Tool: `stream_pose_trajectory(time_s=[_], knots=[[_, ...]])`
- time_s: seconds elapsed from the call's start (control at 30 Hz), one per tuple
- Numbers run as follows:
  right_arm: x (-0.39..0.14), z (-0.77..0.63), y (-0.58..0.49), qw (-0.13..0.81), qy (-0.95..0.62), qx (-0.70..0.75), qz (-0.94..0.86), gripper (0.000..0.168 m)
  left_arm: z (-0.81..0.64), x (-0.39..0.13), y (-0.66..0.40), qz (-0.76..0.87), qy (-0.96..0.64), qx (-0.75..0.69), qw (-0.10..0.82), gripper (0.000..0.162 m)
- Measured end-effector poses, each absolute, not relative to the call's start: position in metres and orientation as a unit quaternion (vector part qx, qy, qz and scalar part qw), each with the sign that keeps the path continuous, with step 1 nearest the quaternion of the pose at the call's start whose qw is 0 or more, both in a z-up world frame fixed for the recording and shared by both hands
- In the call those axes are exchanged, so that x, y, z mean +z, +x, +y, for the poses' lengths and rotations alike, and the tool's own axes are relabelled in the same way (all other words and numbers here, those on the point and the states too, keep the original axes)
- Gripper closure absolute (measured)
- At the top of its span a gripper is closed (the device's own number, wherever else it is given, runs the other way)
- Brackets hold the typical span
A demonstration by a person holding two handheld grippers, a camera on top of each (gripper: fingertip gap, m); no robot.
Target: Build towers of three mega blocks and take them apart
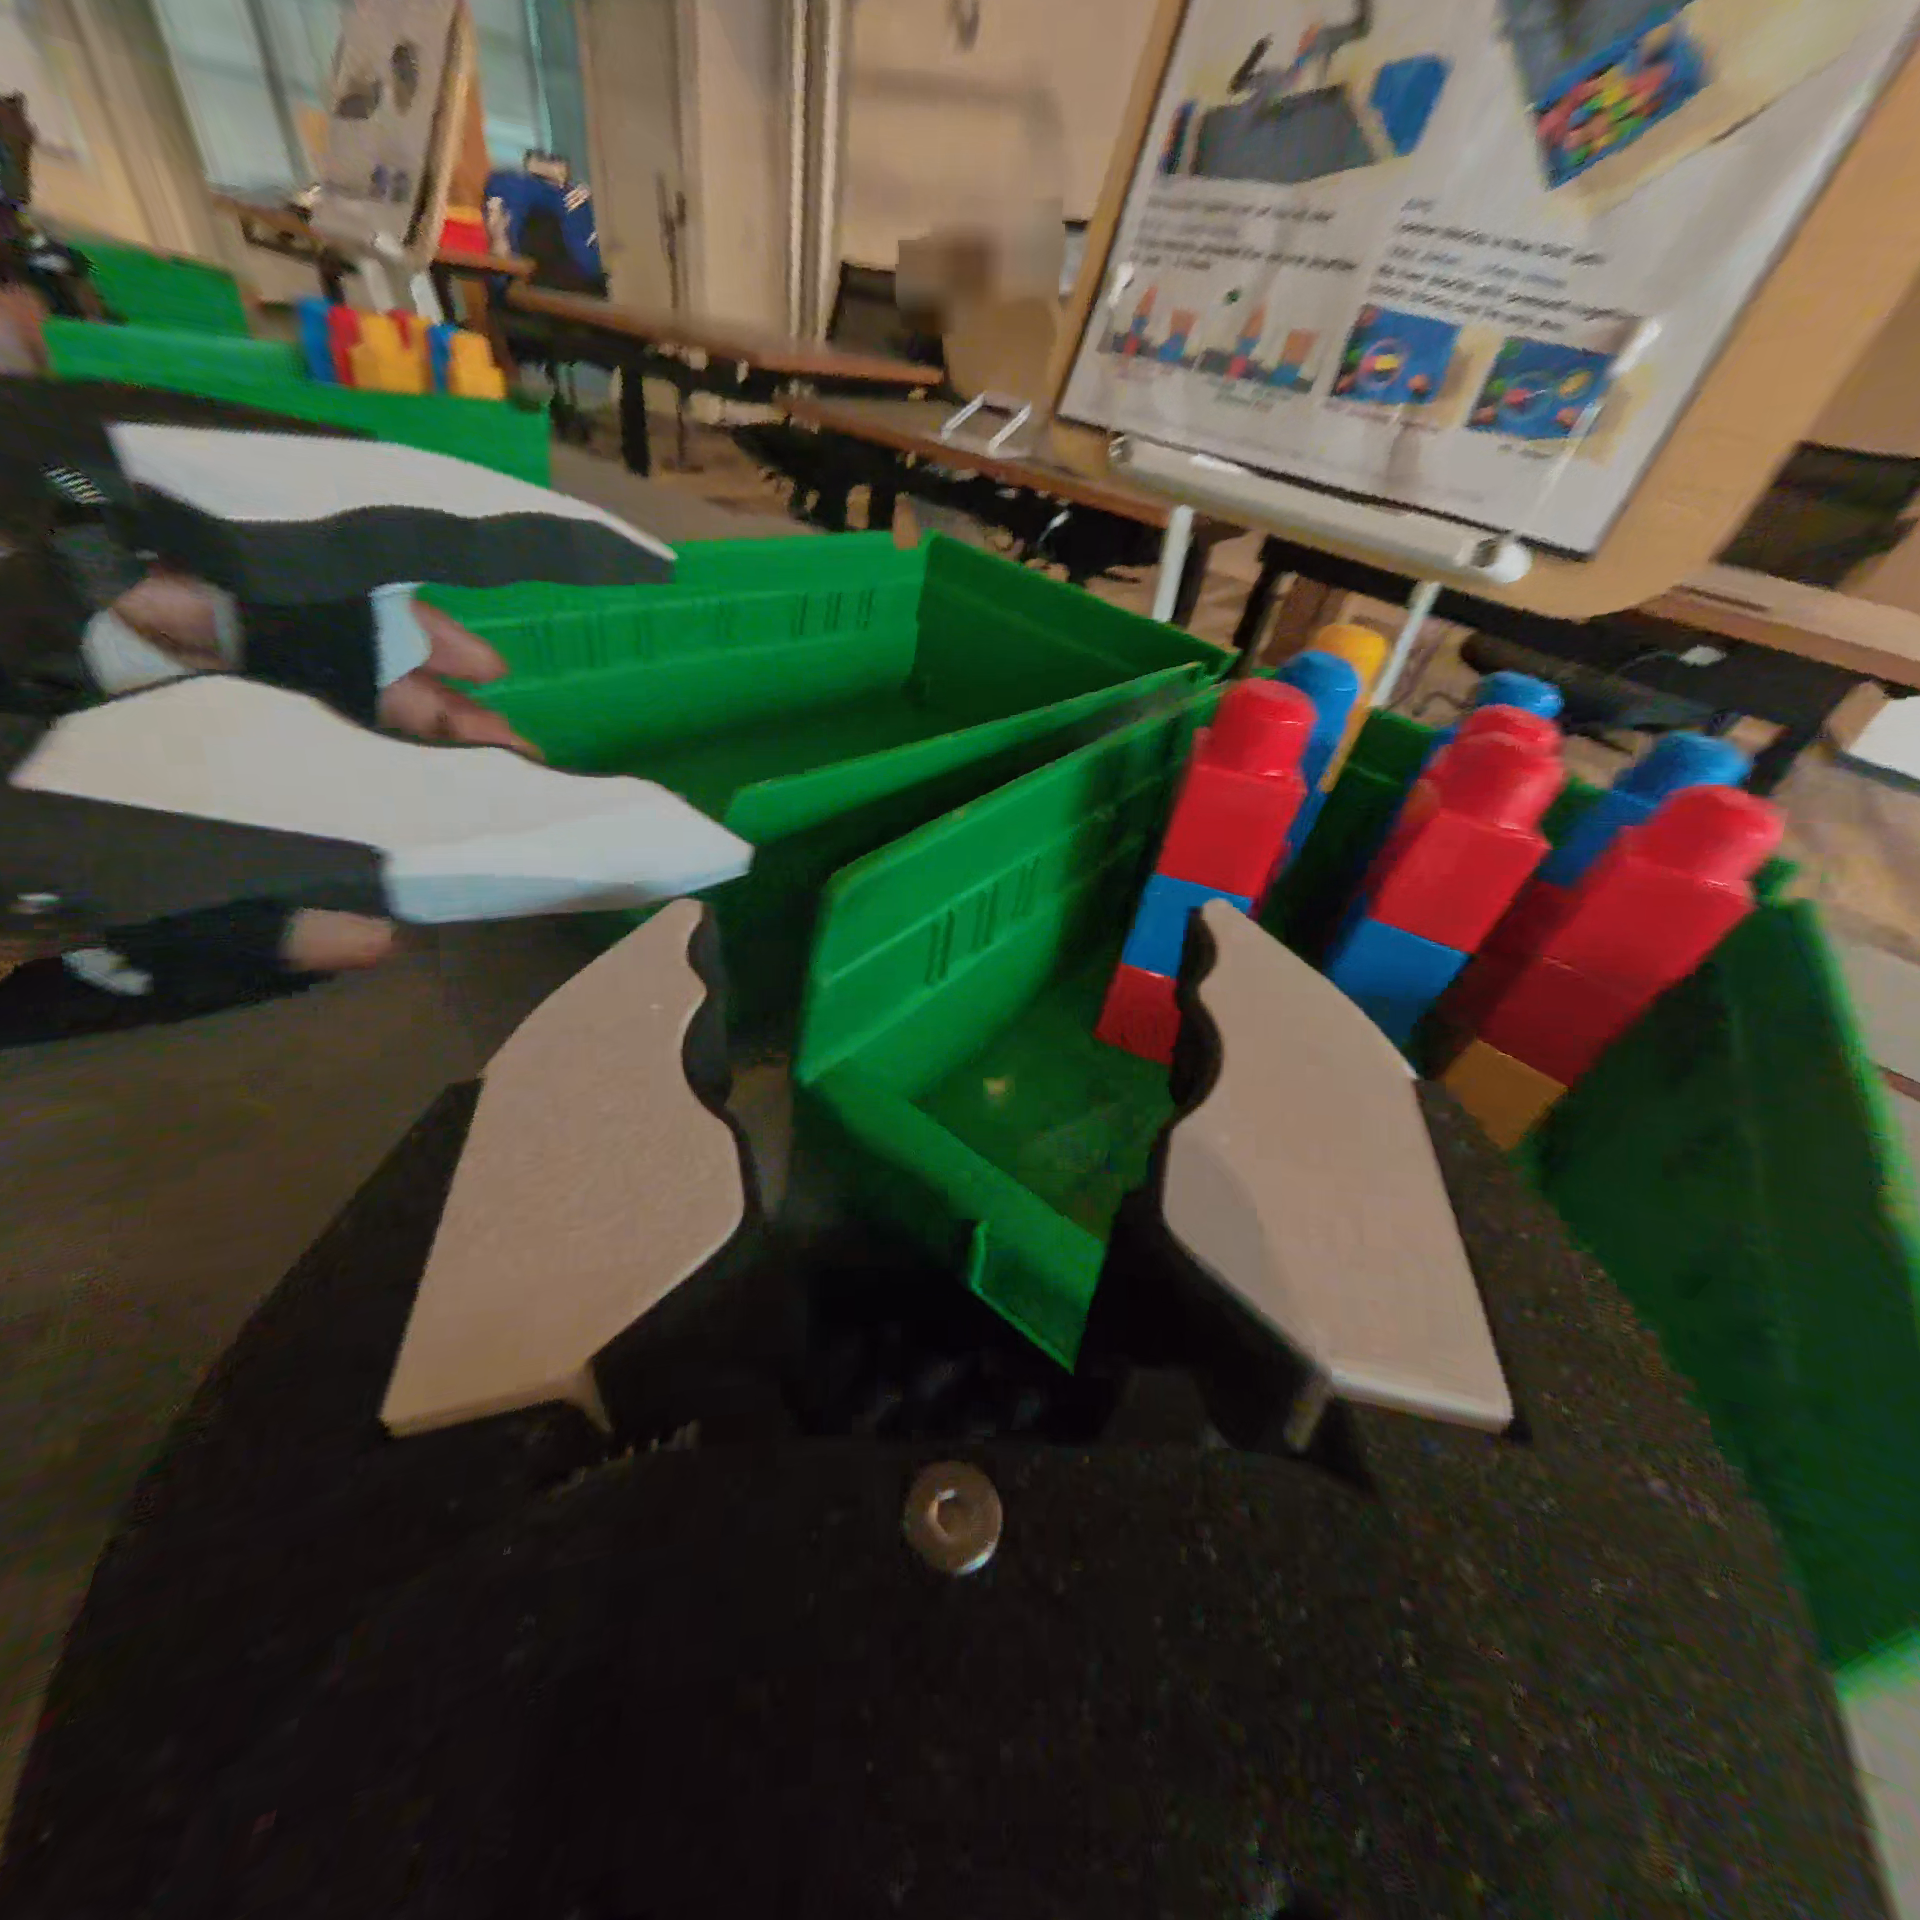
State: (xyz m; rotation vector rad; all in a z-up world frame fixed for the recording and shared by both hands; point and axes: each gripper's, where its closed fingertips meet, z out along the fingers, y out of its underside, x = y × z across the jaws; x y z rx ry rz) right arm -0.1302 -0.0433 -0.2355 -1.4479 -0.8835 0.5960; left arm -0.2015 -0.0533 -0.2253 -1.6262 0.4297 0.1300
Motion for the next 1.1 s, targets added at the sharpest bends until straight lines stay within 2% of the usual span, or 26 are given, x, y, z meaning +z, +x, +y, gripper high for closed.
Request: stream_pose_trajectory(time_s=[0.1,0.17,0.27,0.33,0.43,0.63,0.83,1.1], knots=[[-0.226,-0.040,-0.096,0.662,-0.630,0.226,-0.338,0.072,-0.067,-0.224,-0.175,0.185,-0.708,-0.005,0.682,0.070],[-0.226,-0.035,-0.071,0.674,-0.644,0.201,-0.300,0.066,-0.068,-0.232,-0.162,0.191,-0.715,-0.021,0.672,0.071],[-0.232,-0.025,-0.036,0.673,-0.675,0.181,-0.243,0.056,-0.064,-0.243,-0.149,0.190,-0.722,-0.037,0.664,0.087],[-0.238,-0.018,-0.018,0.666,-0.693,0.168,-0.220,0.055,-0.059,-0.246,-0.147,0.181,-0.725,-0.031,0.664,0.091],[-0.246,-0.006,0.006,0.657,-0.713,0.142,-0.199,0.058,-0.050,-0.255,-0.152,0.176,-0.736,-0.007,0.653,0.092],[-0.269,0.021,0.022,0.608,-0.755,0.096,-0.226,0.078,-0.032,-0.275,-0.154,0.157,-0.768,-0.009,0.621,0.101],[-0.283,0.046,0.017,0.582,-0.774,0.079,-0.238,0.084,-0.018,-0.284,-0.158,0.153,-0.789,-0.004,0.595,0.100],[-0.300,0.058,0.005,0.545,-0.794,0.067,-0.263,0.100,-0.012,-0.301,-0.157,0.177,-0.801,0.026,0.571,0.116]])
